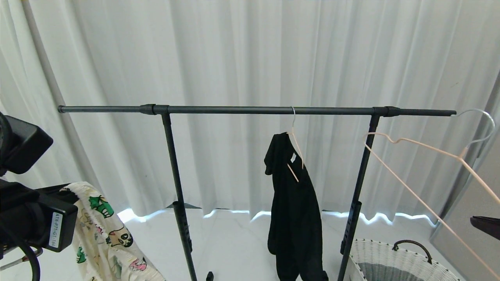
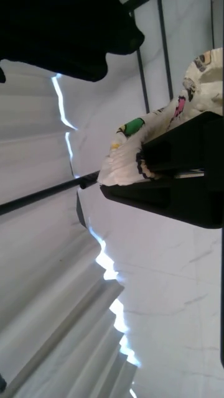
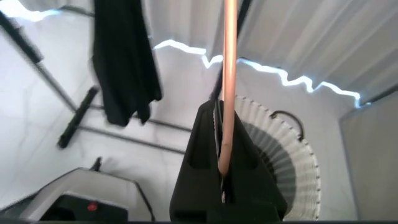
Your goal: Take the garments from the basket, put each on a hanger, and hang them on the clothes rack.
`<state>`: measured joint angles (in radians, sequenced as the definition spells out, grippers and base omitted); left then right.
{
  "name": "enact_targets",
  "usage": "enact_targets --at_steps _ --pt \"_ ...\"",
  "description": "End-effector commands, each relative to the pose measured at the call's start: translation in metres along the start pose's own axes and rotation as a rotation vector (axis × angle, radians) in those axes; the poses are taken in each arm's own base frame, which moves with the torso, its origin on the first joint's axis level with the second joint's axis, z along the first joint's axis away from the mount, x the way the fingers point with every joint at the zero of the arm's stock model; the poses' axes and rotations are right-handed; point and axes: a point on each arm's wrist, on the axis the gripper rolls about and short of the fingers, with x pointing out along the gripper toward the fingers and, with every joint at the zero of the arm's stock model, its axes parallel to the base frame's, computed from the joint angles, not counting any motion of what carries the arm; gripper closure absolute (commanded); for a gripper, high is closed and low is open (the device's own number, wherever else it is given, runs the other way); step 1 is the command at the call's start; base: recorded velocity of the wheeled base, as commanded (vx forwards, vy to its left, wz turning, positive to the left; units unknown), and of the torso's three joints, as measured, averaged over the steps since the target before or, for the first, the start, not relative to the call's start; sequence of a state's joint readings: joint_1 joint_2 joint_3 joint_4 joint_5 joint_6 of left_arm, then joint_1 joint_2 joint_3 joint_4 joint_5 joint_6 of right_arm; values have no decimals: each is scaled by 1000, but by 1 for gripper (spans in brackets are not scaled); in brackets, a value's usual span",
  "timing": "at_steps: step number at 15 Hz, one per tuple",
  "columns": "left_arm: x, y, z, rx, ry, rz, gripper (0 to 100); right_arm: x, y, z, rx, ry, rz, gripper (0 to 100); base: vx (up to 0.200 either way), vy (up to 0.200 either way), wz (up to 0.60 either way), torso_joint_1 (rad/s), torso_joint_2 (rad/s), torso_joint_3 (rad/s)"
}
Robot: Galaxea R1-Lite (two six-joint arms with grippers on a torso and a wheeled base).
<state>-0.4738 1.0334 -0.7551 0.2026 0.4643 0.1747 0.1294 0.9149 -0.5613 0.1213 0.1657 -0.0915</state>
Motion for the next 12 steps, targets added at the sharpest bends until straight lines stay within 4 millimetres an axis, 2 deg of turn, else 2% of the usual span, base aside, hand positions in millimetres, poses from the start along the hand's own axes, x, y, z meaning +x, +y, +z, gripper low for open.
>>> enact_targets --at_steps 1,4,8,12 --pt "1 0 0 2 3 0 100 2 0 0 1 6 10 100 -200 0 0 12 -2 2" --pt "3 -3 -6 12 24 -4 100 2 1 0 2 6 60 100 -200 0 0 4 5 4" --pt "8 -7 -18 38 68 -12 100 3 5 0 0 4 175 100 0 0 0 0 0 0" --pt "23 -14 -24 77 157 48 100 17 28 4 -53 67 399 100 0 0 0 0 0 0"
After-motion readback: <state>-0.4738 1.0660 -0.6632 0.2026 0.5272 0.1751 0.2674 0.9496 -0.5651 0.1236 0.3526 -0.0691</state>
